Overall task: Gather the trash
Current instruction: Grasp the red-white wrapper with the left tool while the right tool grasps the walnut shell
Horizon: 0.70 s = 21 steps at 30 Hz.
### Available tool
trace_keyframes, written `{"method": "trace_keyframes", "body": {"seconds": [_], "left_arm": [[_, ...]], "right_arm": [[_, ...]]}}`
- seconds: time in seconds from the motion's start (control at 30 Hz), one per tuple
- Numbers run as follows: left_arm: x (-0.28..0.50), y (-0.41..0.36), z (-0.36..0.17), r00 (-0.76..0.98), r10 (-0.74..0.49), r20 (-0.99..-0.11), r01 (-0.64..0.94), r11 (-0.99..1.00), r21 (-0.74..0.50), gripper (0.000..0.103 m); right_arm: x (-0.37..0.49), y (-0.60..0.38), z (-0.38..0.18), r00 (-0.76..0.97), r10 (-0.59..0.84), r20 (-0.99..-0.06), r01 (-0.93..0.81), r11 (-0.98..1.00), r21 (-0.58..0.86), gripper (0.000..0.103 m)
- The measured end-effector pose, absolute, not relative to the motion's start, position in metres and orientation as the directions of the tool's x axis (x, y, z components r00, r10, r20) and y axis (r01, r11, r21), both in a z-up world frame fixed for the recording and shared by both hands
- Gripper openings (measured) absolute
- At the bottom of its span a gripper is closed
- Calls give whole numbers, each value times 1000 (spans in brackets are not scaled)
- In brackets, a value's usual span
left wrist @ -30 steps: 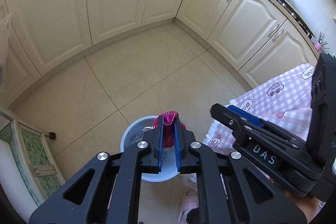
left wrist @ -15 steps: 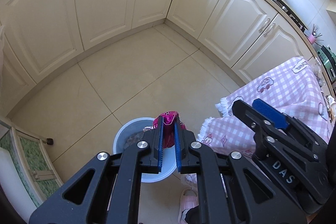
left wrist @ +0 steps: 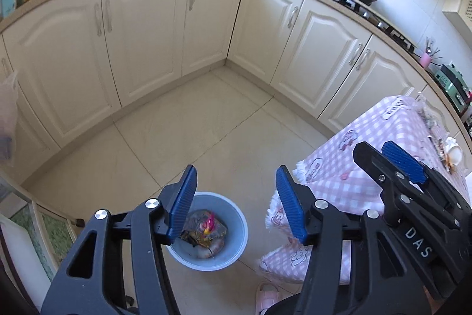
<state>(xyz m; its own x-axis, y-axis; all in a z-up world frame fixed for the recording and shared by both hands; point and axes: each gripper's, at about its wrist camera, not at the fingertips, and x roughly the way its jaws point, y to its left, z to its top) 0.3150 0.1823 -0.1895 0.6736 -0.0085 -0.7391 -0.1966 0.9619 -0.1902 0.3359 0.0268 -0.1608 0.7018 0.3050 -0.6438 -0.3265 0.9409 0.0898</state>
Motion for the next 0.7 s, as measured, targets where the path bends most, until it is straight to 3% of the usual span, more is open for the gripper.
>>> {"method": "trace_keyframes", "body": {"seconds": [0.43, 0.7], "left_arm": [[282, 123, -125, 761, -30, -648, -90, 984, -151, 61], [284, 40, -110, 760, -156, -631, 71, 985, -158, 64]], "right_arm": [[291, -46, -102, 791, 280, -543, -265, 958, 109, 55], [270, -144, -82, 851, 161, -501, -115, 986, 120, 58]]}}
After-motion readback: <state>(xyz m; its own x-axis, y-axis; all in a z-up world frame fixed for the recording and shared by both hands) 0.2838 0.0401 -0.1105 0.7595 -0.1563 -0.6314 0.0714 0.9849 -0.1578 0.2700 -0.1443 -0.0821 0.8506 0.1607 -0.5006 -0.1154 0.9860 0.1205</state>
